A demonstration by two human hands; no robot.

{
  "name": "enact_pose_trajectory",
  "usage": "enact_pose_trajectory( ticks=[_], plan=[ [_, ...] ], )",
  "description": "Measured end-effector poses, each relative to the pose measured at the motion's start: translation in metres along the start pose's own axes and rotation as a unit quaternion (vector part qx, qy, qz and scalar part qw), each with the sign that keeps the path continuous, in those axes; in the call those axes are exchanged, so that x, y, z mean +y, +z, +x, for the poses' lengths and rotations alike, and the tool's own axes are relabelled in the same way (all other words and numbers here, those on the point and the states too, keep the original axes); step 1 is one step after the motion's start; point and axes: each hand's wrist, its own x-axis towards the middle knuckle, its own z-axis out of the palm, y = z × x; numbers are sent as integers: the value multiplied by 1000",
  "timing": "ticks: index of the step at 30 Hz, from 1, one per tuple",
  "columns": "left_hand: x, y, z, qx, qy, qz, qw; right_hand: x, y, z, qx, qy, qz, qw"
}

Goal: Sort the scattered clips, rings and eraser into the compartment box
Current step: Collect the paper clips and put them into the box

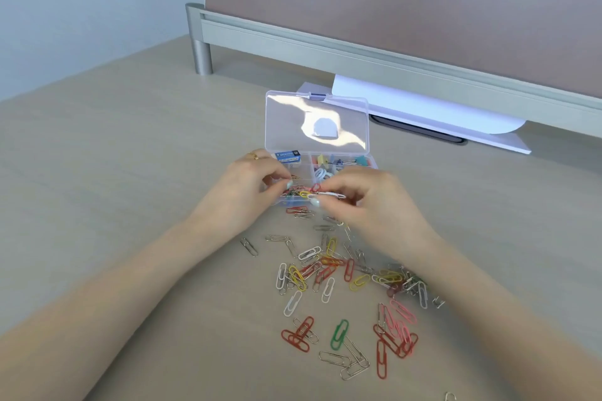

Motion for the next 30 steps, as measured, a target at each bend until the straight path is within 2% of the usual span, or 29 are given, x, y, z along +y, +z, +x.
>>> enact_pose_trajectory(
  ticks=[4, 9, 14, 17, 23, 30],
  plan=[
    [-11, -8, -4, 55, -30, -4, 998, -4, 3, 50, -14, 9, -26, 1000],
    [-25, -16, -8, 60, -77, -19, 995, 0, 13, 89, -159, -47, -173, 971],
    [-22, -15, -9, 43, -55, -16, 997, 5, 18, 102, -226, -78, -247, 939],
    [-20, -13, -10, 32, -41, -21, 998, 12, 21, 102, -227, -79, -249, 938],
    [-21, -11, -10, -2, -26, 2, 1000, 18, 25, 98, -200, -37, -182, 962],
    [-22, -10, -9, -29, -39, 35, 998, 18, 19, 84, -180, 11, -137, 974]
  ],
)
